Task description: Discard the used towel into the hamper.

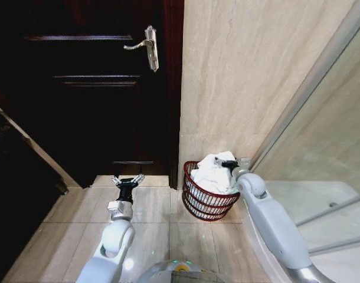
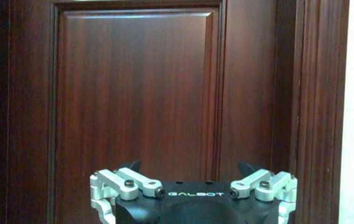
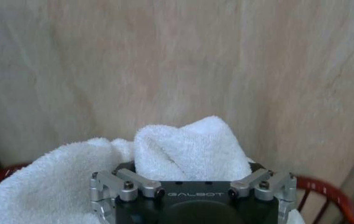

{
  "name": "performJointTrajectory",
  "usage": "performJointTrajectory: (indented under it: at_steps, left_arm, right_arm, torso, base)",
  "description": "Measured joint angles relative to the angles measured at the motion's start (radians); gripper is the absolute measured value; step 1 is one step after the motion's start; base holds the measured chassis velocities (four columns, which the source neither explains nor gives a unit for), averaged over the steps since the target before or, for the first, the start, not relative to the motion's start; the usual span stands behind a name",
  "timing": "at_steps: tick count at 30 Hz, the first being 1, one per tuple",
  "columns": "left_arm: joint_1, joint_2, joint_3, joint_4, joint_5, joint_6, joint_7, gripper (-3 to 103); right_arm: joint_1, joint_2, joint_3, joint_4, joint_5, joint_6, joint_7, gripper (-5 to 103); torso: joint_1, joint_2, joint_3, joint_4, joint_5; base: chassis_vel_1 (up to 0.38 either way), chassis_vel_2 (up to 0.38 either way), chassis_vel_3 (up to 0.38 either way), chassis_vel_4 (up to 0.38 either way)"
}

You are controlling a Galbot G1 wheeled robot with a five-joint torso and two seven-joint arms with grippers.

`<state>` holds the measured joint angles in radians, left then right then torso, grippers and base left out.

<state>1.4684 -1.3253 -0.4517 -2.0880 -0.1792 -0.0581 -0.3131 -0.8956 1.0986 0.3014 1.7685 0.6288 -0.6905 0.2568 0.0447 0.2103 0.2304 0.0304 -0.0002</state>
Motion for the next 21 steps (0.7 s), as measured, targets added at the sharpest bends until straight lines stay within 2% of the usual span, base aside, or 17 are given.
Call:
performJointTrajectory:
  at_steps: [4,9,13,21]
  left_arm:
    - [0.002,0.008,0.000,-0.001,0.000,-0.001,0.002,100]
    - [-0.005,0.012,0.004,0.005,-0.001,-0.001,0.005,100]
    - [-0.008,0.013,0.009,0.009,-0.002,0.000,0.006,100]
    - [0.000,0.018,-0.001,0.009,-0.003,0.000,0.013,100]
  right_arm:
    - [-0.044,-0.024,0.008,0.069,0.026,-0.042,0.012,100]
    - [-0.065,-0.062,0.010,0.091,0.093,-0.044,0.026,100]
    - [-0.046,-0.065,-0.003,0.023,0.121,-0.044,0.019,100]
    - [0.056,-0.049,-0.099,-0.151,0.179,-0.044,0.003,100]
  torso:
    - [0.000,0.000,0.000,-0.0003,0.0003]
    - [0.000,0.000,0.000,-0.0003,-0.0002]
    - [0.000,0.000,0.000,-0.0002,0.0001]
    - [0.000,0.000,0.000,-0.0002,-0.0001]
  base:
    - [0.000,0.000,0.000,0.000]
    - [0.000,0.000,0.000,0.000]
    - [0.000,0.000,0.000,0.000]
    - [0.000,0.000,0.000,0.000]
